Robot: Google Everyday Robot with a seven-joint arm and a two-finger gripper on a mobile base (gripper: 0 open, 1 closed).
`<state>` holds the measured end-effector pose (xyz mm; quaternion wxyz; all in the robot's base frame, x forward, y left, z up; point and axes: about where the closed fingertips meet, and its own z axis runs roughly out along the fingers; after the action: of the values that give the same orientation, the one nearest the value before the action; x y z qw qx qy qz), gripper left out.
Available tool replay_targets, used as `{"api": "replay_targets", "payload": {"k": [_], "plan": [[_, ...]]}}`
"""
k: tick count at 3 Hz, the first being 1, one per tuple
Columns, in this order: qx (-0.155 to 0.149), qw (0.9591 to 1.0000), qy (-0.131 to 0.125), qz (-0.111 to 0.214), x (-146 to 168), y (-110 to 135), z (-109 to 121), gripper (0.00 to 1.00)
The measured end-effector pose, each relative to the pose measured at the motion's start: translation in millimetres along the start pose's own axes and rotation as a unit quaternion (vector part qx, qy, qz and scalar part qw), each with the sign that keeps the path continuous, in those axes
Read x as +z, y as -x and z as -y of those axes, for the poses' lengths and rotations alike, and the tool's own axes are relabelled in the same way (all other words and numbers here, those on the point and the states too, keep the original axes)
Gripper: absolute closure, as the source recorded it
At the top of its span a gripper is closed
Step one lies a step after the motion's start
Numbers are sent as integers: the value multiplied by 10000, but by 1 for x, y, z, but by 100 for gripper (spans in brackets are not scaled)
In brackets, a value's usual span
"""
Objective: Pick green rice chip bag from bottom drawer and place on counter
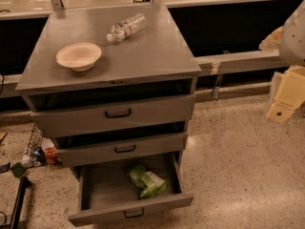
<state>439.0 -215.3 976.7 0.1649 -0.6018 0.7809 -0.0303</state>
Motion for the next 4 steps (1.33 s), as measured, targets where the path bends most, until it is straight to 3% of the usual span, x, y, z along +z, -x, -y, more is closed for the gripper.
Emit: {"api": "replay_targets", "payload": {"k": [1, 2, 3, 4], "plan": [[160, 9996, 73, 200, 14, 8, -1, 0], [766, 9917, 477, 914, 81, 40, -9, 0], [1087, 9826, 684, 1343, 138, 69, -23, 0], [1314, 9703, 1038, 1747, 207, 96, -53, 0]]}}
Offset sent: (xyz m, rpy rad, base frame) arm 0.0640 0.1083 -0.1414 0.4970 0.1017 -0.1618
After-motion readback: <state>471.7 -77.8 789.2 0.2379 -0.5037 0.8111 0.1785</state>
